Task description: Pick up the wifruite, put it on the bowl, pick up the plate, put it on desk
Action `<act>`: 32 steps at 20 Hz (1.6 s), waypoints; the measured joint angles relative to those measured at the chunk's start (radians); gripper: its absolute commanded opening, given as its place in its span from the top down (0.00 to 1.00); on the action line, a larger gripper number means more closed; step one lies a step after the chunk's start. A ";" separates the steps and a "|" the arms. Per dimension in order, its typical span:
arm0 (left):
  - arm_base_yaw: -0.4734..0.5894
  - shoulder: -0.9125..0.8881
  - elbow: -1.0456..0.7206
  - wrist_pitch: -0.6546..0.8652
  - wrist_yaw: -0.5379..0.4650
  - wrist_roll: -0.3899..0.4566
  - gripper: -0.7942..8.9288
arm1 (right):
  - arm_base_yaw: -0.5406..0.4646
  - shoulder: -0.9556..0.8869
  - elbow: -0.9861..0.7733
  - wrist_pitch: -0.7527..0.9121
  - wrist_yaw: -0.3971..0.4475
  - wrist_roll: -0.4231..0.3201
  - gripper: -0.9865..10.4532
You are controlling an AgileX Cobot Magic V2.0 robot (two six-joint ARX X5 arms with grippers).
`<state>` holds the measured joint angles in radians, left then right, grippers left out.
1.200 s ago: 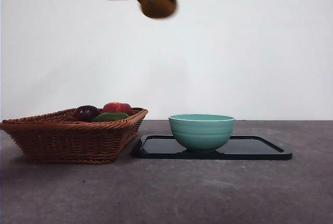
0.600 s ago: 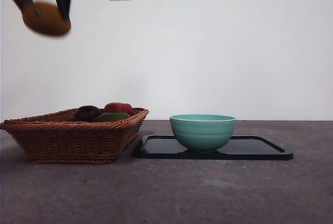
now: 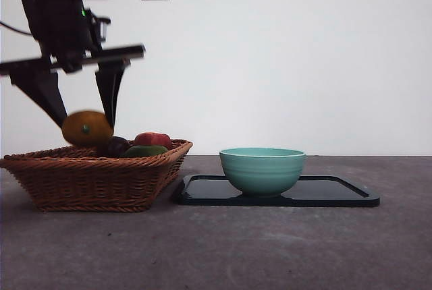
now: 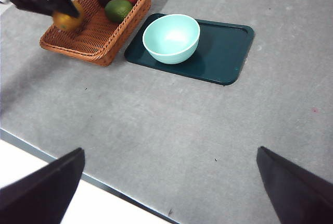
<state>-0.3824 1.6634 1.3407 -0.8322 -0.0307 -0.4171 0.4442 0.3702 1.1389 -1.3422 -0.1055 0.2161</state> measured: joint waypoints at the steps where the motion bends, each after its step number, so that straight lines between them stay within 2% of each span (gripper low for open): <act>1: 0.000 0.020 -0.002 0.006 0.000 0.000 0.63 | 0.000 0.000 0.000 0.000 0.000 0.000 0.44; 6: 0.000 0.116 -0.004 0.085 0.000 0.039 0.63 | 0.000 0.000 0.000 0.000 0.000 0.000 0.44; 10: 0.000 0.155 -0.004 0.097 0.000 0.079 0.63 | 0.000 0.000 0.000 0.000 0.000 0.000 0.44; 15: 0.000 0.171 -0.004 0.102 0.000 0.089 0.62 | 0.000 0.000 0.000 0.000 0.000 0.000 0.44; 19: 0.000 0.184 0.027 0.068 0.008 0.088 0.43 | 0.000 0.000 0.000 0.000 0.000 0.000 0.44; 23: 0.000 0.189 0.158 -0.018 0.029 0.097 0.42 | 0.000 0.000 0.000 0.000 0.000 0.000 0.44; 24: 0.000 0.189 0.196 -0.041 0.030 0.104 0.39 | 0.000 0.000 0.000 0.000 0.000 0.000 0.44; 27: -0.006 0.152 0.257 -0.106 0.030 0.136 0.36 | 0.000 0.000 0.000 0.000 0.000 0.000 0.44; 32: -0.026 -0.061 0.266 -0.196 0.046 0.188 0.36 | 0.000 0.000 0.000 0.000 0.000 0.000 0.44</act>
<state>-0.4088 1.6024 1.6066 -1.0279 0.0154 -0.2287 0.4442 0.3702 1.1389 -1.3422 -0.1055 0.2157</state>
